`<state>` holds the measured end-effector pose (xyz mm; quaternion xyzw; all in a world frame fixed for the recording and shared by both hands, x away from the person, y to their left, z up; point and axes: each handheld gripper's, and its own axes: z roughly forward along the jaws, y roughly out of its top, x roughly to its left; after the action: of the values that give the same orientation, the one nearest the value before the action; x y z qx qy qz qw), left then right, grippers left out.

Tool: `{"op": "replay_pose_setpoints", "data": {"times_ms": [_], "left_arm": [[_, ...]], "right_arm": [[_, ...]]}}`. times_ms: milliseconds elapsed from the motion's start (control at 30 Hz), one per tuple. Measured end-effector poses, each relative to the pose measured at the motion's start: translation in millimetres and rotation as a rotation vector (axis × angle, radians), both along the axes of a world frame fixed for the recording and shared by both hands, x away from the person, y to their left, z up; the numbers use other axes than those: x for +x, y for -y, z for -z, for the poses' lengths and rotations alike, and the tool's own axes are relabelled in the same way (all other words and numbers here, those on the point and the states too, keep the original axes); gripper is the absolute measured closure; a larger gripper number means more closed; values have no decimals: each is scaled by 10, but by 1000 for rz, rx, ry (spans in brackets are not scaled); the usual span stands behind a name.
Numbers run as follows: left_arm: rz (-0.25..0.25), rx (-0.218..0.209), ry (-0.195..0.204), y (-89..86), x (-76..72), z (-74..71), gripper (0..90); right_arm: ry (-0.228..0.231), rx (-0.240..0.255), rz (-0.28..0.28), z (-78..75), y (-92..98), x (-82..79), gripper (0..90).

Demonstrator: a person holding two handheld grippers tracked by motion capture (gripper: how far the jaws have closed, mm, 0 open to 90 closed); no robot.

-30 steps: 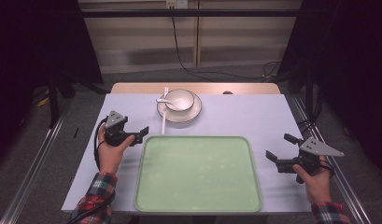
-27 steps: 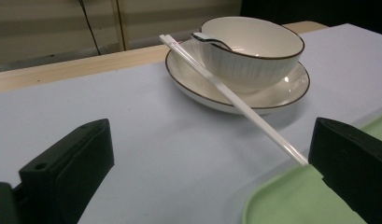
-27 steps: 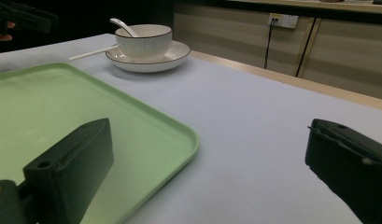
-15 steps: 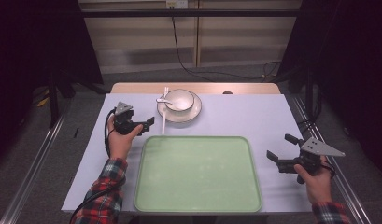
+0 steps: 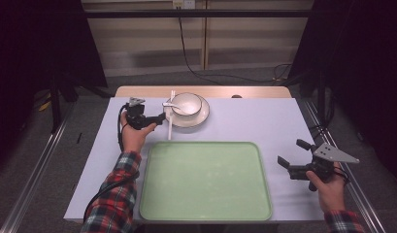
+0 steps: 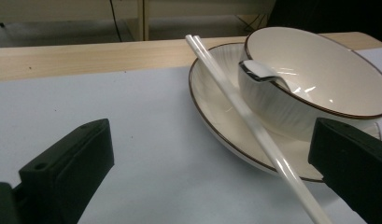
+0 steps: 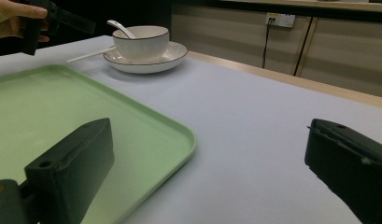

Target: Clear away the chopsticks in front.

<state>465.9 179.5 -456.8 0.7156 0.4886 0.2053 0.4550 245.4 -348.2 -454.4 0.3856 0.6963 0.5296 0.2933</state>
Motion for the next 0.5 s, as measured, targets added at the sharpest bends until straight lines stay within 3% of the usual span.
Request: {"op": "replay_pose_setpoints", "data": {"times_ms": [233, 500], "left_arm": [[-20, 55, -28, 105, 97, 85, 8], [-22, 69, -38, 180, 162, 114, 13]], "right_arm": [[2, -2, -1, 1, 9, 2, 9], [-2, 0, -4, 3, 25, 1, 13]]}}
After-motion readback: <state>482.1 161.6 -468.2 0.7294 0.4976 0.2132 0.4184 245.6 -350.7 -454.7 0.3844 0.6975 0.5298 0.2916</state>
